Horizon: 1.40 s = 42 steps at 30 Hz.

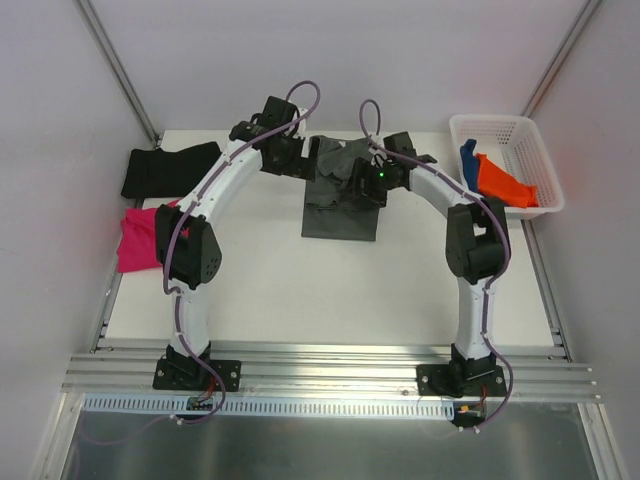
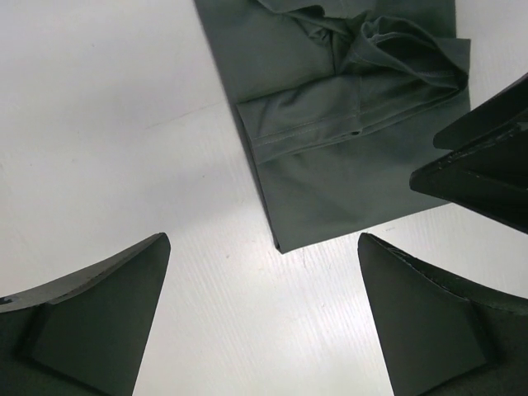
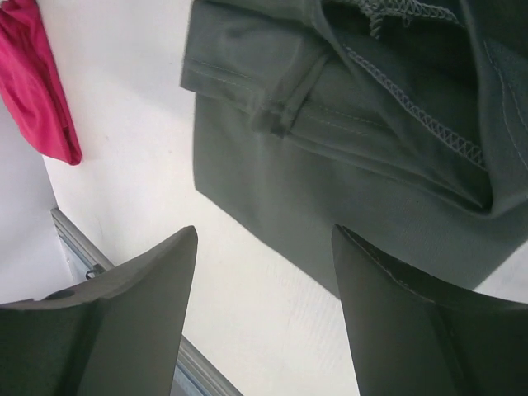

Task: Fold and stack the t-shirts
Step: Fold the folded rectangular tshirt in 1/3 of the way

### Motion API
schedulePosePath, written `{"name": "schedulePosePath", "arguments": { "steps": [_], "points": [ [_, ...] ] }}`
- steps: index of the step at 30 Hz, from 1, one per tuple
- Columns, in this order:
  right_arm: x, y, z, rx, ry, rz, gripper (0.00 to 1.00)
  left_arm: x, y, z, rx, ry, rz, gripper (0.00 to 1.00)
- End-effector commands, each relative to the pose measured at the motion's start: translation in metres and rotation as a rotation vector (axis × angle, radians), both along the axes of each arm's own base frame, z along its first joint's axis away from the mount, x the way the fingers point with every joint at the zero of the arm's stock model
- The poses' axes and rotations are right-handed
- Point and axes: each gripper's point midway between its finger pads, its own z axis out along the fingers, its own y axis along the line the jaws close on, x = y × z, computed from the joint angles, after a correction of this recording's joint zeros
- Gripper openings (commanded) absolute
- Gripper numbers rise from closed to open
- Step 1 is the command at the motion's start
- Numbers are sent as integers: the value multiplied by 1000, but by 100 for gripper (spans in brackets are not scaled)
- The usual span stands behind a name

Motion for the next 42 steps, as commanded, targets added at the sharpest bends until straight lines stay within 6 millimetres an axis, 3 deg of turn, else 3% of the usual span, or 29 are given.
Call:
{"name": "schedulePosePath", "arguments": {
  "steps": [1, 8, 15, 23, 26, 29, 33, 34, 38, 40, 42],
  "points": [
    [10, 5, -8, 15, 15, -4, 70, -10, 15, 3, 31, 8, 19, 99],
    [15, 6, -35, -16, 48, 2, 69, -10, 23, 1, 37, 17, 37, 99],
    [43, 5, -35, -54, -25, -1, 69, -9, 27, -3, 31, 34, 47, 99],
    [96, 8, -16, -62, -160, -54, 69, -19, 24, -15, 9, 88, 23, 99],
    [107, 6, -4, -80, -218, -63, 70, -33, 8, -19, -68, 148, -35, 98],
    [114, 1, 23, -83, -283, -76, 70, -49, -16, -29, -186, 254, -115, 93],
    [106, -12, 58, -68, -317, -85, 70, -59, -51, -36, -352, 369, -236, 84],
    [99, -17, 72, -61, -327, -90, 70, -57, -58, -32, -376, 363, -270, 84],
    [72, -36, 100, -40, -314, -87, 71, -56, -76, -60, -392, 431, -298, 90],
    [61, -47, 105, -39, -298, -100, 71, -54, -83, -65, -391, 435, -308, 92],
    [46, -55, 106, -39, -274, -110, 71, -50, -84, -84, -370, 454, -296, 92]
  ]
}}
